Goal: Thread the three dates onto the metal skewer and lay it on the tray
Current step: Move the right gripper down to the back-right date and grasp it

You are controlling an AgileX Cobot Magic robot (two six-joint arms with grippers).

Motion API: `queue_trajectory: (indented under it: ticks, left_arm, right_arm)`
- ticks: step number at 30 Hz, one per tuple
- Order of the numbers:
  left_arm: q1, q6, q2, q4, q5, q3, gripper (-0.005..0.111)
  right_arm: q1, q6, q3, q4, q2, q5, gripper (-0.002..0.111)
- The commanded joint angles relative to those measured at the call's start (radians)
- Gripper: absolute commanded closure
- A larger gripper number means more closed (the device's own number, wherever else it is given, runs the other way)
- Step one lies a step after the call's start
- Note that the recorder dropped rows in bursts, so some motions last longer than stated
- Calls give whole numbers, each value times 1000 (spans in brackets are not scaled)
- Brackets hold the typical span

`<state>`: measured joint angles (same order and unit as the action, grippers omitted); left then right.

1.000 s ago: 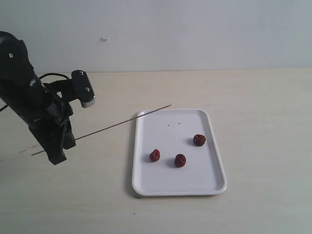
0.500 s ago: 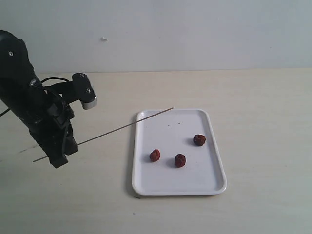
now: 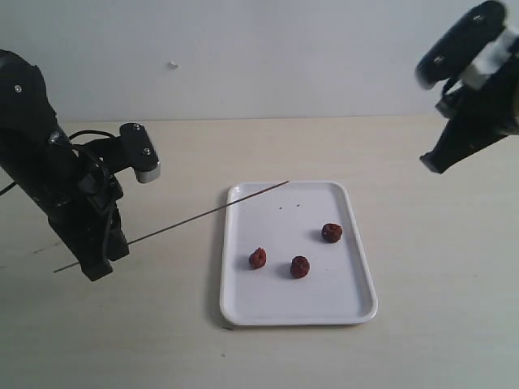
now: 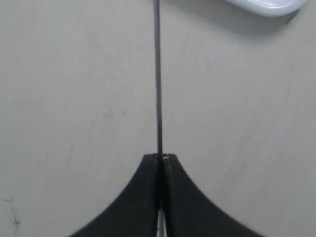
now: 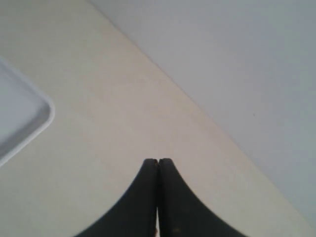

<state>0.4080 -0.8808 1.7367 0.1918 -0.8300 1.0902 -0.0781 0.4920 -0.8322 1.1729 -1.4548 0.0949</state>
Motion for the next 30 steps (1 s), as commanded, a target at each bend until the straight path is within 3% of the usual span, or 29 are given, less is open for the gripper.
queue_trajectory:
  ticks: [1,6,9,15,24,30]
  left_arm:
    - [-1,3,-3,4,-29,6,107]
    - [-1,22,-3,-1,-66,6,107]
    - [-1,25,-3,-14,-66,6,107]
    - [-1,49,-3,-48,-66,6,107]
    - [-2,54,-3,-56,-66,6,107]
    - [-2,54,-3,-56,-66,6,107]
  right_arm:
    - [-89,-213,-78,25,-131,86,108]
    - [-169,-480,-167,-80,-235,200,108]
    - [-202,-726,-228,-246,-291,292,108]
    - [-213,-1157,-404,-644,-397,648,108]
    - [-213,-1330,-617,-1091,-525,956,108]
    - [-213,-1347,-696,-1184,-582,997,106]
